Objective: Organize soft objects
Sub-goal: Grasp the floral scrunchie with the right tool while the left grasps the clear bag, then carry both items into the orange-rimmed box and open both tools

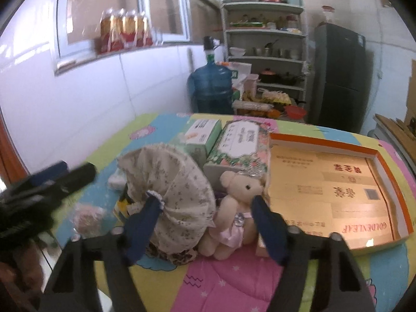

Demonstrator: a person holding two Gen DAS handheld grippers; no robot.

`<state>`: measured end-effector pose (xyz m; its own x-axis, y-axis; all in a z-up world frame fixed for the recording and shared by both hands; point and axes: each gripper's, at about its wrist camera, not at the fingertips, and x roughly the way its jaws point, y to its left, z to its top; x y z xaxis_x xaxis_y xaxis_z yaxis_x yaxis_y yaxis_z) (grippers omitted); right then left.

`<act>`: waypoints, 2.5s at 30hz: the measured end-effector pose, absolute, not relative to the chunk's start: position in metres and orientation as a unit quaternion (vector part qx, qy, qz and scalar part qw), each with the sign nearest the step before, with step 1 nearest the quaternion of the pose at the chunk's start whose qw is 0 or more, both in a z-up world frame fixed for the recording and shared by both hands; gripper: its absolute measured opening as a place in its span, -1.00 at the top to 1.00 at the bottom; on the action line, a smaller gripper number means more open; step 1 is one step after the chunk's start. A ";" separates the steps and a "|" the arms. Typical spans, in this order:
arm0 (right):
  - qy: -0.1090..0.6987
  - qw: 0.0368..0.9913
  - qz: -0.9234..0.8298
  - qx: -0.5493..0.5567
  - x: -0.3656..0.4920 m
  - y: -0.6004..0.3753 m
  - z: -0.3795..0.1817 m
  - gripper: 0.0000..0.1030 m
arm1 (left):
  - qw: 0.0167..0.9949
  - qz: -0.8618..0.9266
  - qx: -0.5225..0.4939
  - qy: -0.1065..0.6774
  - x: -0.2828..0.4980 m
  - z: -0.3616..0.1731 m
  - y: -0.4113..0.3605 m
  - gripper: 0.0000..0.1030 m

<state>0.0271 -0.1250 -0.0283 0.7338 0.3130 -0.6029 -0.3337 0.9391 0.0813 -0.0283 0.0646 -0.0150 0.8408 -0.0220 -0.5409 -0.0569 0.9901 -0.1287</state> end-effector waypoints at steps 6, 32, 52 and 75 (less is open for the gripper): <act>0.304 0.932 0.198 -0.004 0.020 -0.125 -0.023 0.49 | 0.953 0.006 -0.073 0.293 -0.047 -0.038 0.093 -0.68; 0.259 0.917 0.292 0.083 0.002 -0.147 0.016 0.66 | 0.935 0.003 -0.070 0.347 -0.005 -0.106 0.090 -0.31; 0.204 0.928 0.300 0.090 -0.005 -0.169 0.039 0.91 | 0.961 -0.034 -0.046 0.269 -0.026 -0.034 0.069 -0.28; 0.175 0.960 0.155 0.155 0.002 -0.299 0.034 0.91 | 0.951 -0.177 -0.005 0.254 0.021 0.004 -0.101 -0.28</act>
